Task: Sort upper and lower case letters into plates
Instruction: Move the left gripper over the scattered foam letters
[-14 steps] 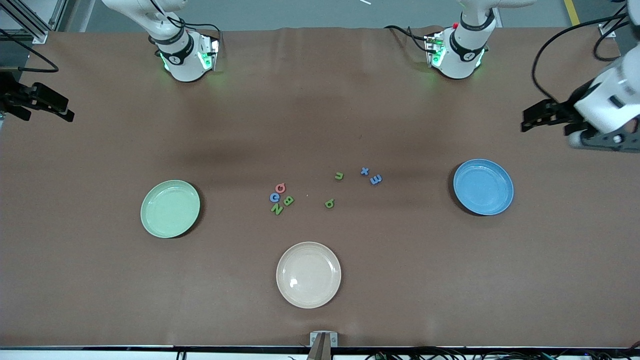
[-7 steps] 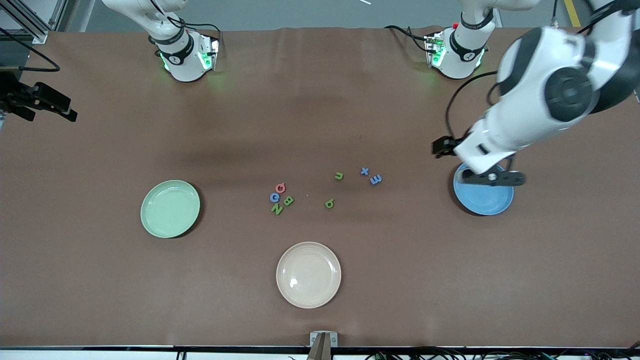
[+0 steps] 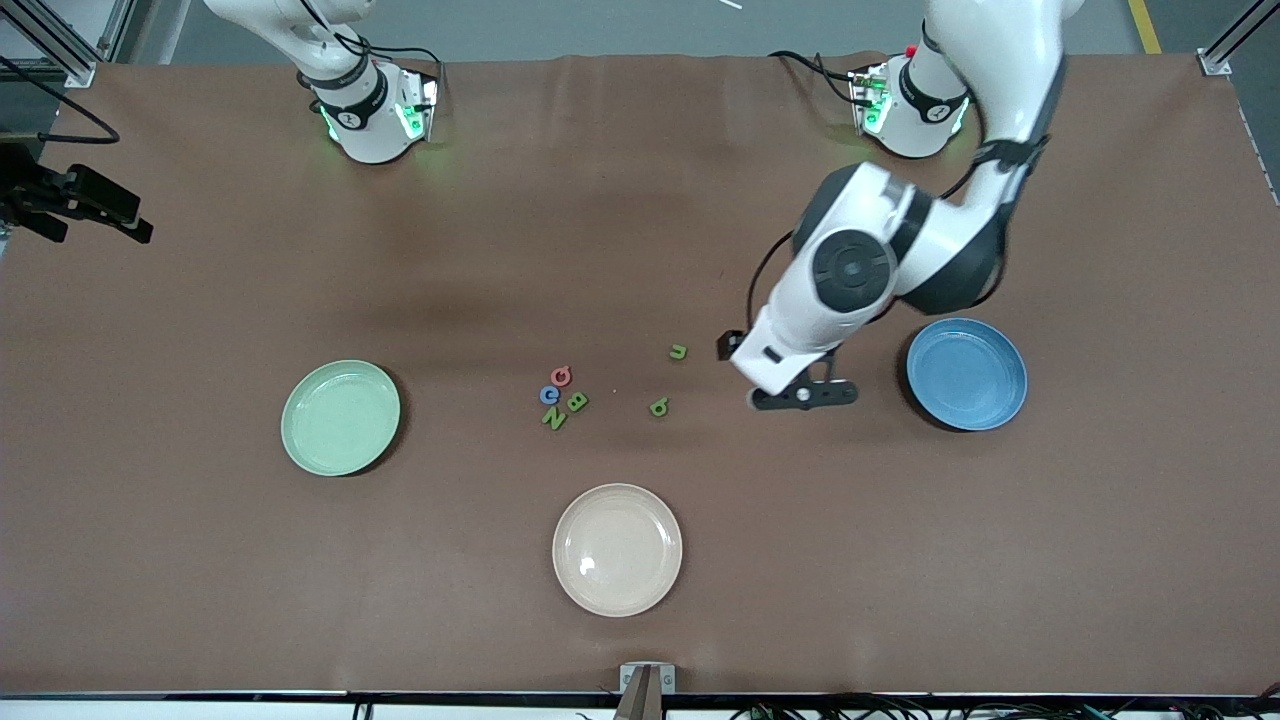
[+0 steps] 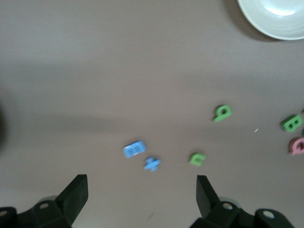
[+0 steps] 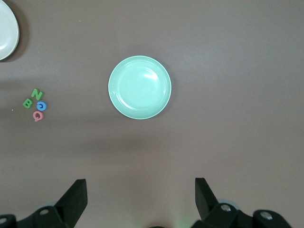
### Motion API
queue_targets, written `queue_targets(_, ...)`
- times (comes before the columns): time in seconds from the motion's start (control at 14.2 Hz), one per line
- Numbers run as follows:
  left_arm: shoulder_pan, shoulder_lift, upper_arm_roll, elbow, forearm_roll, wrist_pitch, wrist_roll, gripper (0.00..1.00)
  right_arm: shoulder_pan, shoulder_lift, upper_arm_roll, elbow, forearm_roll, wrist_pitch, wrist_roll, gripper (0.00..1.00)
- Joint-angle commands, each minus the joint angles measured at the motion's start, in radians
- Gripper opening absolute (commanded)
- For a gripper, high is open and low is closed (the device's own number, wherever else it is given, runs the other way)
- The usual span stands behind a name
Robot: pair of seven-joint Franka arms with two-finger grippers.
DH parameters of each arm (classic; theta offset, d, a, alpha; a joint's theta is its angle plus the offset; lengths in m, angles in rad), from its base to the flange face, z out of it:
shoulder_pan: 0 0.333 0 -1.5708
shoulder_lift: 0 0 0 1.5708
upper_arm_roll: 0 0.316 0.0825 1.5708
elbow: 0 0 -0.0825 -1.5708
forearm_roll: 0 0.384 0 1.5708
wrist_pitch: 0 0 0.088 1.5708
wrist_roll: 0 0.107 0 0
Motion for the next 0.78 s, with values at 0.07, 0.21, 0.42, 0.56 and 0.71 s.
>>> queue_targets(0.07,-0.064,0.136,0.011,0.070,0.001,0.152,-0.138,1.00,-0.002,-0.030,0.002,-0.021,-0.010,-0.003,-0.009,1.00)
queue_targets(0.21,-0.088,0.205,0.014,0.120,0.002,0.182,-0.213,1.00,-0.007,-0.019,0.000,-0.001,-0.010,-0.003,0.006,1.00)
queue_targets(0.42,-0.115,0.288,0.017,0.173,0.002,0.235,-0.281,1.00,-0.012,0.039,-0.003,0.009,0.002,0.002,0.006,1.00)
queue_targets(0.56,-0.124,0.327,0.019,0.190,0.002,0.289,-0.324,1.00,-0.012,0.073,-0.003,0.020,0.001,0.030,-0.007,1.00)
queue_targets(0.71,-0.138,0.358,0.023,0.196,0.002,0.337,-0.374,1.00,-0.012,0.129,-0.003,0.025,-0.010,0.061,-0.007,1.00)
